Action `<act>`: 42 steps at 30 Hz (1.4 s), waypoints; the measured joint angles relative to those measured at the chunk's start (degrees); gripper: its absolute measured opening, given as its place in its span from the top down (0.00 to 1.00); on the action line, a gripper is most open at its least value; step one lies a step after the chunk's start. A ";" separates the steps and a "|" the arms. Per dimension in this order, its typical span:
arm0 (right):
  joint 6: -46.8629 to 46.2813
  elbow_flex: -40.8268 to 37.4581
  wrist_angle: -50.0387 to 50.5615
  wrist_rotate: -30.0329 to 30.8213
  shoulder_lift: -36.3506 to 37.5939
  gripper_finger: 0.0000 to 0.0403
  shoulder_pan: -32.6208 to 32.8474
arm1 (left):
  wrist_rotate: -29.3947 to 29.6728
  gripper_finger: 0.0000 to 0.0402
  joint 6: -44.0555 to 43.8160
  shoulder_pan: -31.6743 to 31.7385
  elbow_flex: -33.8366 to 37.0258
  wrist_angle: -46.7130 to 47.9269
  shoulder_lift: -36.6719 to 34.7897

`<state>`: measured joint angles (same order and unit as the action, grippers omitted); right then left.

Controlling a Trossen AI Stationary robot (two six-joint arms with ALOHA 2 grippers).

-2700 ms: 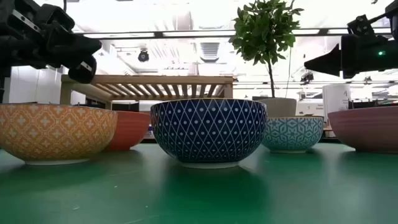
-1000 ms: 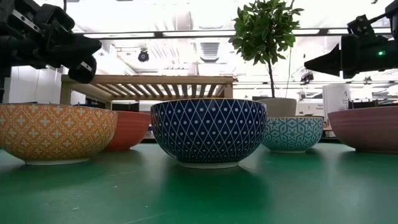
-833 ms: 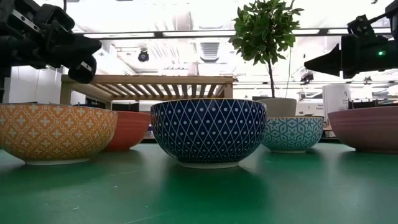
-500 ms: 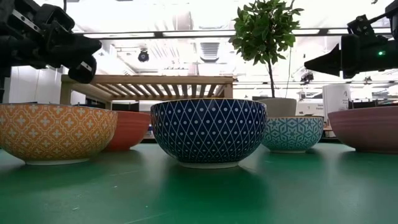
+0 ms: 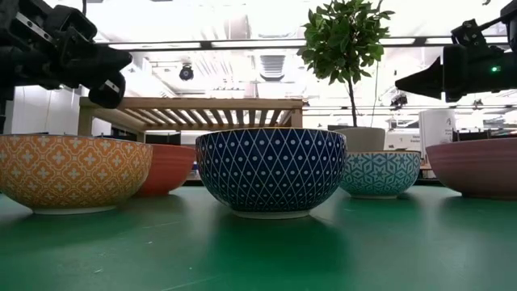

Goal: Place and stack bowls onto a shelf
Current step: Put the orange bowl on the shelf

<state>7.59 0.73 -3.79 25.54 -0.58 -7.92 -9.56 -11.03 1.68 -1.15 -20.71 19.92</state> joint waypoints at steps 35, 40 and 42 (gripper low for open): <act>-12.32 5.39 -11.34 -3.48 -2.23 0.67 -0.11 | 5.24 1.00 -27.92 -4.00 -36.16 25.17 27.22; -6.06 9.36 -8.61 -3.42 -2.25 0.67 -0.11 | 11.34 1.00 -36.57 -9.29 -48.78 51.77 40.29; -3.93 10.77 -8.62 -3.02 -2.25 0.67 -0.11 | 11.48 1.00 -38.05 -11.16 -53.05 59.42 45.46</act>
<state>3.66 11.50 -12.41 22.52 -2.83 -8.03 1.92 -49.08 -9.48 -54.19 38.71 65.38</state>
